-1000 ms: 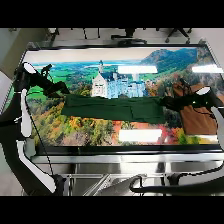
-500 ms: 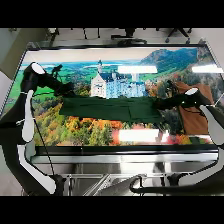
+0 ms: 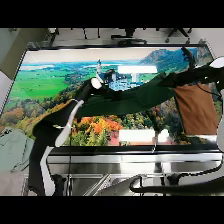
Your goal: Fold the shirts.
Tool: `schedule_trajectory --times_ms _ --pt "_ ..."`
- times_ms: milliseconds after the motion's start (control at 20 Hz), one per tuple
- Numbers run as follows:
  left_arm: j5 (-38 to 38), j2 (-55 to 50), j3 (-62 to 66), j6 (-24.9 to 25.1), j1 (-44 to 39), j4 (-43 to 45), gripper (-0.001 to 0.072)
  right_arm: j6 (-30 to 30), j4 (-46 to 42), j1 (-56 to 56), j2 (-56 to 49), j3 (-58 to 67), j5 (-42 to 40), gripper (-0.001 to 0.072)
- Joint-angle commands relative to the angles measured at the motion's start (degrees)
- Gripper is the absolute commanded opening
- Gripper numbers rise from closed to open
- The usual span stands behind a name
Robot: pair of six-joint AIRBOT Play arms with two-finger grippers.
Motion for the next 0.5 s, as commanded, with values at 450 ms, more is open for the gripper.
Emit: schedule_trajectory --times_ms 450 --pt "-7.21 7.28 10.69 -3.3 2.89 -0.76 0.0012 7.1 -0.42 0.81 -1.09 9.14 7.67 0.0023"
